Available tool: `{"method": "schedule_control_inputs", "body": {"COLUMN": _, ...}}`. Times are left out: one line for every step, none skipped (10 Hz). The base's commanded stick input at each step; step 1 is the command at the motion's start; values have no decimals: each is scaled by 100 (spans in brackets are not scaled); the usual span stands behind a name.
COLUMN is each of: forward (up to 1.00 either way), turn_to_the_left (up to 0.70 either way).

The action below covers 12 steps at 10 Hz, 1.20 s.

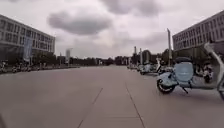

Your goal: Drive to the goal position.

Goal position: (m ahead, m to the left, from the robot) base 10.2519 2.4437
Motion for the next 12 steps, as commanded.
{"method": "schedule_control_inputs", "body": {"forward": 70, "turn_to_the_left": -8}}
{"method": "schedule_control_inputs", "body": {"forward": 70, "turn_to_the_left": -8}}
{"method": "schedule_control_inputs", "body": {"forward": 70, "turn_to_the_left": -8}}
{"method": "schedule_control_inputs", "body": {"forward": 70, "turn_to_the_left": -8}}
{"method": "schedule_control_inputs", "body": {"forward": 70, "turn_to_the_left": -8}}
{"method": "schedule_control_inputs", "body": {"forward": 70, "turn_to_the_left": -8}}
{"method": "schedule_control_inputs", "body": {"forward": 70, "turn_to_the_left": -8}}
{"method": "schedule_control_inputs", "body": {"forward": 70, "turn_to_the_left": -8}}
{"method": "schedule_control_inputs", "body": {"forward": 70, "turn_to_the_left": -8}}
{"method": "schedule_control_inputs", "body": {"forward": 70, "turn_to_the_left": -8}}
{"method": "schedule_control_inputs", "body": {"forward": 70, "turn_to_the_left": -8}}
{"method": "schedule_control_inputs", "body": {"forward": 70, "turn_to_the_left": -8}}
